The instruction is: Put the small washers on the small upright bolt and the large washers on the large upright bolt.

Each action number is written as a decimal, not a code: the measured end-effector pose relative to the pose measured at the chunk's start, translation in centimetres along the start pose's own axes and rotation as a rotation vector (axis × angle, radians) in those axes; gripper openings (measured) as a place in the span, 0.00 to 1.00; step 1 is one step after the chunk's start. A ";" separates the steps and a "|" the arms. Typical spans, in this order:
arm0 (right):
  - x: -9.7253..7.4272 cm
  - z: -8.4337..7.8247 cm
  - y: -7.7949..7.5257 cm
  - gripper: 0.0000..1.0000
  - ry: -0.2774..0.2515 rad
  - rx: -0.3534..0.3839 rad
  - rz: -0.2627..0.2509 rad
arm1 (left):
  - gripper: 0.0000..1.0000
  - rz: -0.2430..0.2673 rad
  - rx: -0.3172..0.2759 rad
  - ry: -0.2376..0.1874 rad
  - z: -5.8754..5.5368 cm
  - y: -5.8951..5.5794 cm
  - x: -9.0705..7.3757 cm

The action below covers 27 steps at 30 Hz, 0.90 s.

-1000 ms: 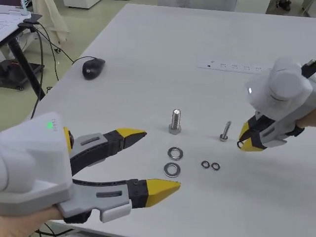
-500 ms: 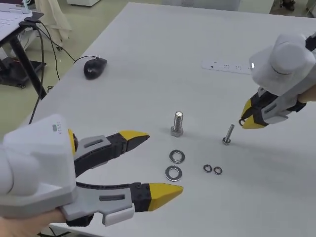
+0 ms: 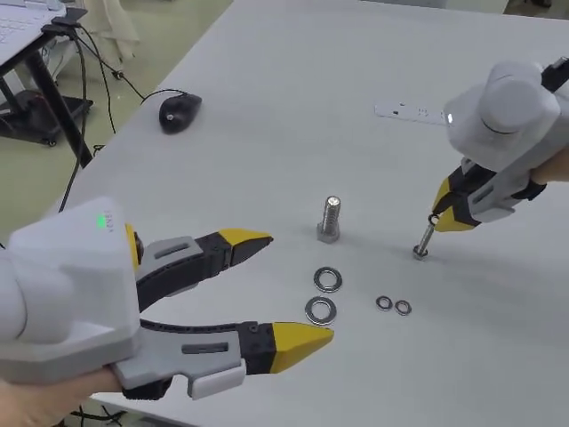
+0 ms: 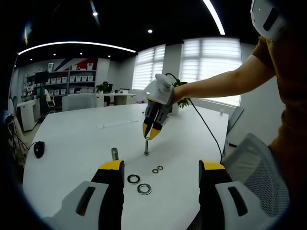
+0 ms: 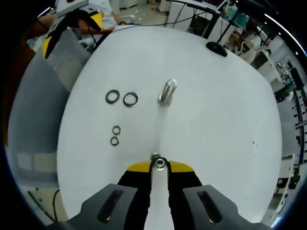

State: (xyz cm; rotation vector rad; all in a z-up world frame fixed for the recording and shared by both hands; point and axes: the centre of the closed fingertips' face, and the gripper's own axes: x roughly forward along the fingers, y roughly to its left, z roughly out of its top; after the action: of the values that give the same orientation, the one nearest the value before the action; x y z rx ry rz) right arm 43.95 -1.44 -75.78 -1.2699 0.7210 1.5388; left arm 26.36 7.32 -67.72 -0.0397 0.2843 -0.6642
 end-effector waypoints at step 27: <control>3.1 -1.1 0.2 0.12 0.030 -0.003 0.033 | 0.61 0.005 -0.015 -0.003 -0.4 0.2 0.0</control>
State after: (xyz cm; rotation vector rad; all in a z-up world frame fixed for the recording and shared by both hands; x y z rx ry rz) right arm 44.19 -1.54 -79.02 -1.2912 0.7628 1.5507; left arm 26.38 7.50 -68.09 -0.0547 0.2867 -0.6570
